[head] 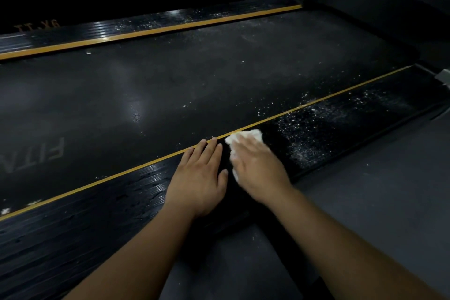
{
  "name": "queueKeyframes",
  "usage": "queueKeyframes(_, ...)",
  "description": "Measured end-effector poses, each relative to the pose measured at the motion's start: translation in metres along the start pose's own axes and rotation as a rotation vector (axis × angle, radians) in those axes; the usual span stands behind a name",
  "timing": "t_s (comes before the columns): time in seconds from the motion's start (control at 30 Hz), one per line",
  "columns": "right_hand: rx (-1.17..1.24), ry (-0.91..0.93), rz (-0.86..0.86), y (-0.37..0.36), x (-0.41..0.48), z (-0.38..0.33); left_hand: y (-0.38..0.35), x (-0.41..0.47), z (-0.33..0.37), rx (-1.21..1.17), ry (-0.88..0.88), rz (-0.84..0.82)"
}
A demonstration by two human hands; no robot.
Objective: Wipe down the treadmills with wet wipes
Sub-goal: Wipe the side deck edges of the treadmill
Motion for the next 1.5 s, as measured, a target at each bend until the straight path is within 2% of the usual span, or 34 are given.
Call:
queueKeyframes(0.07, -0.004, 0.060, -0.021, 0.006, -0.013, 0.000, 0.000, 0.000, -0.001, -0.006, -0.002, -0.003)
queueKeyframes(0.17, -0.031, -0.135, 0.051, 0.020, -0.006, 0.056, 0.001, -0.001, 0.000, 0.000, -0.004, -0.001)
queueKeyframes(0.23, -0.032, -0.215, 0.040, 0.014, 0.001, 0.058, 0.002, -0.001, 0.000, -0.002, -0.003, -0.001)
queueKeyframes(0.33, -0.038, -0.022, 0.014, -0.004, -0.008, 0.015, 0.001, 0.000, 0.000, 0.004, -0.002, 0.001)
queueKeyframes(0.4, -0.022, 0.042, 0.023, 0.001, -0.012, 0.019, 0.000, 0.000, 0.000, 0.001, -0.001, -0.002)
queueKeyframes(0.53, -0.033, -0.184, 0.091, 0.014, 0.002, 0.056, 0.001, 0.001, 0.000, 0.002, -0.003, -0.001)
queueKeyframes(0.57, -0.028, -0.153, 0.092, 0.008, 0.001, 0.042, 0.001, 0.000, 0.000, 0.010, -0.003, -0.001)
queueKeyframes(0.63, -0.015, 0.024, 0.062, -0.007, -0.010, 0.002, 0.001, 0.000, 0.000, 0.009, 0.002, 0.009)
queueKeyframes(0.7, 0.001, 0.114, 0.027, -0.010, -0.021, -0.004, 0.000, 0.000, 0.000, 0.001, 0.005, 0.005)
queueKeyframes(0.73, -0.011, 0.105, 0.029, -0.006, -0.019, 0.008, 0.000, 0.000, 0.000, 0.002, 0.003, 0.001)
queueKeyframes(0.8, -0.014, -0.061, 0.074, 0.004, -0.011, 0.041, -0.001, 0.000, 0.000, 0.005, 0.000, 0.002)
queueKeyframes(0.87, -0.011, -0.182, 0.097, 0.002, -0.009, 0.039, -0.001, 0.001, 0.000, -0.004, -0.002, 0.003)
queueKeyframes(0.97, 0.016, -0.006, 0.080, -0.013, -0.025, -0.010, -0.002, 0.000, -0.001, -0.011, 0.000, 0.003)
queueKeyframes(1.03, 0.009, 0.061, 0.071, -0.005, -0.031, -0.004, -0.001, 0.000, -0.001, -0.014, 0.000, 0.005)
queueKeyframes(1.17, -0.020, -0.210, 0.115, 0.013, -0.014, 0.045, -0.001, 0.000, 0.000, 0.001, 0.000, 0.003)
queueKeyframes(1.2, -0.010, -0.205, 0.121, 0.011, -0.015, 0.036, -0.001, 0.000, 0.000, -0.001, 0.001, 0.001)
queueKeyframes(1.3, 0.060, -0.004, 0.203, 0.006, -0.033, 0.004, 0.000, 0.000, 0.000, 0.001, 0.003, 0.004)
queueKeyframes(1.33, 0.107, 0.006, 0.223, 0.009, -0.039, 0.006, 0.000, 0.000, 0.000, -0.003, 0.002, 0.003)
queueKeyframes(1.4, 0.157, -0.092, 0.234, 0.018, -0.037, 0.026, 0.000, 0.000, 0.000, -0.011, 0.001, 0.003)
queueKeyframes(1.5, 0.079, -0.184, 0.198, 0.018, -0.022, 0.048, 0.002, 0.000, 0.001, -0.021, -0.004, 0.008)
Point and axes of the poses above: each hand's wrist, its own x-axis towards the middle knuckle, its own y-axis out of the back of the hand, z = x × y, the point moved 5 cm from there along x, towards the middle knuckle, and after that the axes turned 6 degrees about y, right-handed, at the moved point
